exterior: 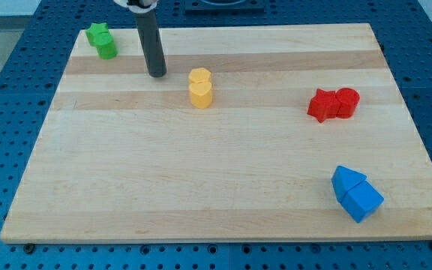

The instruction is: Slightly move yellow hexagon to the right

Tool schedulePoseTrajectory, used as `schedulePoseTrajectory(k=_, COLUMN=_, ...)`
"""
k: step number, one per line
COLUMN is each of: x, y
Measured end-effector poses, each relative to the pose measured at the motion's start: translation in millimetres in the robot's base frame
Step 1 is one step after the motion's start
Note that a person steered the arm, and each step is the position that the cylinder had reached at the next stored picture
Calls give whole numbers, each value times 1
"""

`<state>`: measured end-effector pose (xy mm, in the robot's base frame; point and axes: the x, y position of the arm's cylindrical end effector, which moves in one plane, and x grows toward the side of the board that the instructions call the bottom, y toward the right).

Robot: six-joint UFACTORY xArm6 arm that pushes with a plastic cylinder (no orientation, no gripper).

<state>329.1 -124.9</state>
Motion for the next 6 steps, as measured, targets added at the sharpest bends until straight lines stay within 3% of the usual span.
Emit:
schedulePoseTrajectory(k=2, x=12, y=6)
schedulePoseTrajectory(k=6, x=10, y=74)
